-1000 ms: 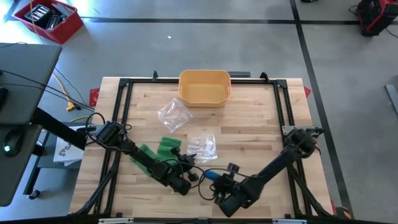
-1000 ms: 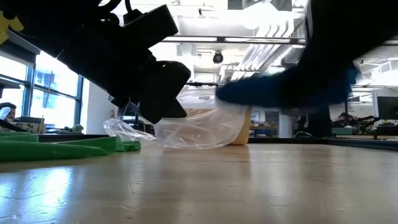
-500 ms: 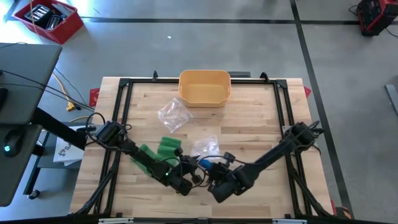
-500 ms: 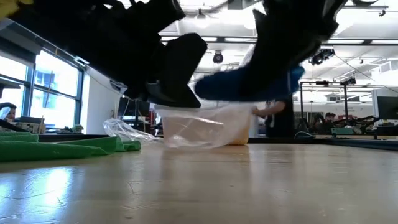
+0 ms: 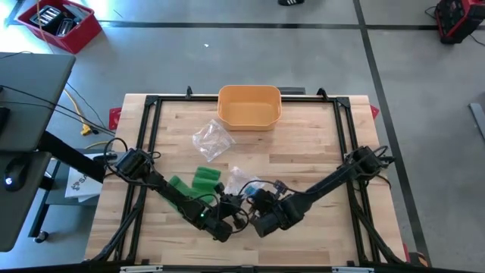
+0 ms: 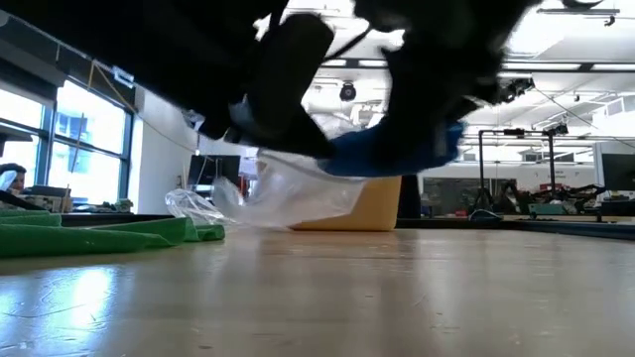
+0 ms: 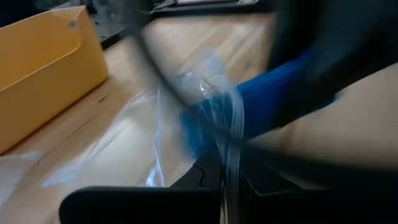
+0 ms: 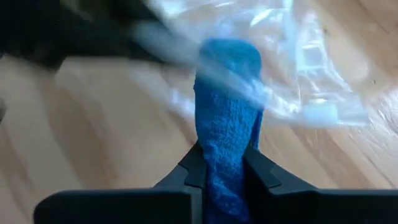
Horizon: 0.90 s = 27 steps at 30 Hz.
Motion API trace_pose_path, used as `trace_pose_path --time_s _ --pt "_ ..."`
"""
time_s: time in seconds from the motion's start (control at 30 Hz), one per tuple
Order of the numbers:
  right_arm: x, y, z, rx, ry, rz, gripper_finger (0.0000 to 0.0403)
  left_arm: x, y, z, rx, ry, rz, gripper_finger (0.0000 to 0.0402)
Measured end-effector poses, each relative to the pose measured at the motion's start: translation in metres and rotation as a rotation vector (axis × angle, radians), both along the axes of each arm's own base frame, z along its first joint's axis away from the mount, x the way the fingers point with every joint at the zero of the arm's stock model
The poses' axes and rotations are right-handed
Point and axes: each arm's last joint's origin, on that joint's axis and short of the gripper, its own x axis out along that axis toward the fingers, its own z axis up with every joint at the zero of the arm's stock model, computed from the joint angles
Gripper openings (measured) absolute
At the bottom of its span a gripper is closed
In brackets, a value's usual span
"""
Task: Roll bandage
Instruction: Put the rolled blue bandage into the open transparent zip bag
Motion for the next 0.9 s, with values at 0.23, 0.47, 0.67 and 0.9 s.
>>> trace_pose_path --time_s 0.23,0.47,0.67,0.9 --pt "0.009 -0.015 0.001 -0.004 -0.041 -0.074 0.0076 0.002 0.001 0.0 -0.022 0.006 -0.017 0.0" --pt "0.015 -0.015 0.003 -0.026 -0.039 0.033 0.0194 0.004 0.004 -0.001 -0.09 -0.006 -0.015 0.0" --pt "0.007 -0.007 0.022 -0.028 -0.1 0.049 0.0218 0.009 0.007 -0.003 -0.305 0.01 -0.077 0.0" --pt "-0.023 0.018 0.068 -0.069 -0.192 0.212 0.0219 0.006 0.006 0.02 -0.411 -0.028 -0.114 0.0"
